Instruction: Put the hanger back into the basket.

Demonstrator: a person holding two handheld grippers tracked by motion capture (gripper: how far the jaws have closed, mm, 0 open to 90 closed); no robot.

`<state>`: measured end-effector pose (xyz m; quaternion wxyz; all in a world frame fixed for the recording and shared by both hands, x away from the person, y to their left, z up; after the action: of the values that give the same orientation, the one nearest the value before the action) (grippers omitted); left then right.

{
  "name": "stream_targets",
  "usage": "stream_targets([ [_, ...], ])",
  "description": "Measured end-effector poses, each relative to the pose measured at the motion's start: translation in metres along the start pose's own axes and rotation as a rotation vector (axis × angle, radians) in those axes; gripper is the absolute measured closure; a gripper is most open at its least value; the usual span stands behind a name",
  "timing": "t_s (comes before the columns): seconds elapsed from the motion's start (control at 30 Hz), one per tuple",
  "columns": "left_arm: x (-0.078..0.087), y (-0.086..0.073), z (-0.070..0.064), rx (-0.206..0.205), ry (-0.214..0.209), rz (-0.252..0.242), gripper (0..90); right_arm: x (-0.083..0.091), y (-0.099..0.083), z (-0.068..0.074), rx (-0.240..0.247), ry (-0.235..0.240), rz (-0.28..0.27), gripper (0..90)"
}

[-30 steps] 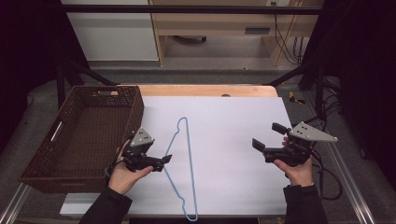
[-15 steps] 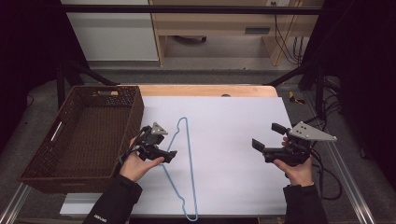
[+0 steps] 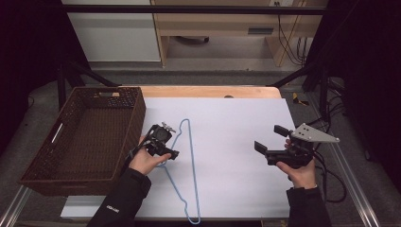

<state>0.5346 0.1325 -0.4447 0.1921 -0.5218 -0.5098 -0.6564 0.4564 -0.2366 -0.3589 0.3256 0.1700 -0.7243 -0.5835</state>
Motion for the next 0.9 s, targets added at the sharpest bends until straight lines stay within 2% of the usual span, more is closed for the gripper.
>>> stream_targets([
  [0.1, -0.004, 0.0, 0.0, 0.005, 0.004, 0.014, 35.8, 0.0, 0.0, 0.0, -0.002, 0.0, 0.0, 4.0],
  [0.23, -0.012, 0.001, 0.004, 0.031, 0.012, 0.043, 38.6, -0.001, 0.0, 0.0, 0.001, 0.004, 0.0, 4.0],
  [0.37, -0.017, 0.001, 0.006, 0.044, 0.023, 0.063, 43.5, -0.001, 0.0, 0.001, -0.004, 0.007, 0.003, 4.0],
  [0.47, -0.021, 0.0, 0.009, 0.072, 0.014, 0.08, 49.7, -0.002, -0.001, 0.001, -0.001, 0.006, 0.01, 3.9],
  [0.53, -0.023, -0.002, 0.011, 0.067, 0.019, 0.101, 52.2, -0.002, -0.001, 0.001, -0.002, 0.008, 0.008, 3.9],
  [0.9, -0.03, -0.007, 0.01, 0.079, 0.013, 0.135, 65.2, -0.003, -0.001, 0.002, 0.0, 0.016, 0.012, 3.9],
])
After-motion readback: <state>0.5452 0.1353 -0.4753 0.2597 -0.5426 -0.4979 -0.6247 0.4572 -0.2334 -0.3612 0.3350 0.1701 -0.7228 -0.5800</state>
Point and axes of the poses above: each handheld gripper's, and its own axes: x roughly backward along the jaws, y roughly out of its top, z roughly to its left, the point moved 3 cm from there along -x, roughly forward along the jaws, and after that the axes turned 12 degrees about x, right-handed, at the moved point
